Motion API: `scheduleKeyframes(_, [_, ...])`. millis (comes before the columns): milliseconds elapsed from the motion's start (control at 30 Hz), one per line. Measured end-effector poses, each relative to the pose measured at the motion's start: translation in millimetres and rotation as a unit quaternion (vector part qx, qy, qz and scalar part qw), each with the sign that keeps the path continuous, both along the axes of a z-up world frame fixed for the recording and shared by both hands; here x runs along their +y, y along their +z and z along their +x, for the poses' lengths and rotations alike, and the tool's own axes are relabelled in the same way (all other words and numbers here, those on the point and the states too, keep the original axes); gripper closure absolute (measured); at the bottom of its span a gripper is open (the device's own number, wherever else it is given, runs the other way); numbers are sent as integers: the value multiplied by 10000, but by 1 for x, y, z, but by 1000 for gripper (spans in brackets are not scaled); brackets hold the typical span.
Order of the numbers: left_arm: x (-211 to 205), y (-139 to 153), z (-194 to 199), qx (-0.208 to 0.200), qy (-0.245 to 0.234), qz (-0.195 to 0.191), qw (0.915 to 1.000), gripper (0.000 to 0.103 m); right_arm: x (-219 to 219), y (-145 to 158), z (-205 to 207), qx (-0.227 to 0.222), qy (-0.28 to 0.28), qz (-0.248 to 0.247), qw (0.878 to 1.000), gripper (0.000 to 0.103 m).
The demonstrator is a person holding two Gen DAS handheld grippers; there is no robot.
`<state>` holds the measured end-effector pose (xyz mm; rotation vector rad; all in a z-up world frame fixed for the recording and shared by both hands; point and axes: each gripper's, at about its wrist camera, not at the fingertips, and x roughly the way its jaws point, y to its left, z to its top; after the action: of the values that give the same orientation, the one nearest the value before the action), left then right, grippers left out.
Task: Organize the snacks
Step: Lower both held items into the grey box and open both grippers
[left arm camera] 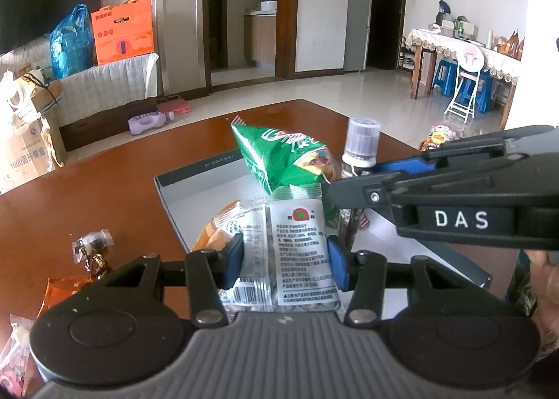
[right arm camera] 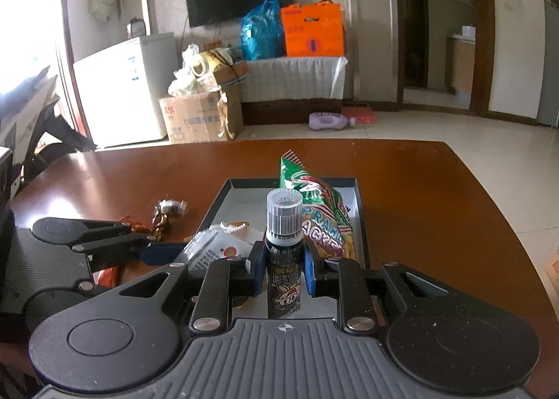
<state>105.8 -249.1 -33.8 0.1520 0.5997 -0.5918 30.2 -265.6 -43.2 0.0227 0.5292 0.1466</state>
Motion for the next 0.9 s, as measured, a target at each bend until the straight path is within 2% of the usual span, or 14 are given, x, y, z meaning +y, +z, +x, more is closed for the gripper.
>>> scheduleKeyframes(500, [-14,-10,3,-160,61,36,9998,53,3,-10,22,-158,-201,288,9993,74])
scheduleKeyframes(600, [-12,-9,2,-163,40,39,9999,53,6,-9,19,-249,-133,221,9994,66])
scheduleKeyframes(667, [-10,-7,2,-153,50,22,9999,53,6,-8,18,-301,-122,186,9993,56])
scheduleKeyframes(900, [-5,-3,1,-184,39,-126,9997,53,-2,-5,15,-401,-188,307,9985,50])
